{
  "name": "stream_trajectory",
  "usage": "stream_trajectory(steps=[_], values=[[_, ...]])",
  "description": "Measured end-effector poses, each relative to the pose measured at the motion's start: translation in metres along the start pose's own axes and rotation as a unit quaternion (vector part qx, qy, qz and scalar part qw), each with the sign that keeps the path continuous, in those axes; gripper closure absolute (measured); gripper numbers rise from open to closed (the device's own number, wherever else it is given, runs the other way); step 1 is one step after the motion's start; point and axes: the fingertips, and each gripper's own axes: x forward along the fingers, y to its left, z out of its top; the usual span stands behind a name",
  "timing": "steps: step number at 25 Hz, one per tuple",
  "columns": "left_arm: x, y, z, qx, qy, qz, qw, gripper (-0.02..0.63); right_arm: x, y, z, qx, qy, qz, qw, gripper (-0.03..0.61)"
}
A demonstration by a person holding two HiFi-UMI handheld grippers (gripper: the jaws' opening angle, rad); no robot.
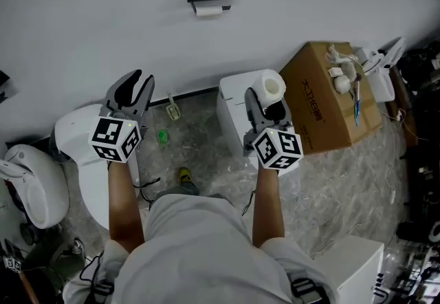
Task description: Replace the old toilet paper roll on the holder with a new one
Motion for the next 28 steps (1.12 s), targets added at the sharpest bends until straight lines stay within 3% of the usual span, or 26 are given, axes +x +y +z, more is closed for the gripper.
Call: stream_trajectory(steps=[13,21,28], values=[[0.069,0.042,-0.015,0.015,0.022,-0.018,0.9995,0.491,0.078,-0.022,-0.006,0.013,0.002,-0.015,1.000,0.267],[0.134,0.044,-0.019,0.023,0.031,-0.020,0.9990,0.491,0.136,-0.057,-0.014,0.033,0.016,-0.006,0.999,0.267],[0.216,0.034,-0.018,0.066,0.051,-0.025,0.9962,0.491,0.203,-0.105,-0.005,0.056,0.024,0.010,0.998,0.267]])
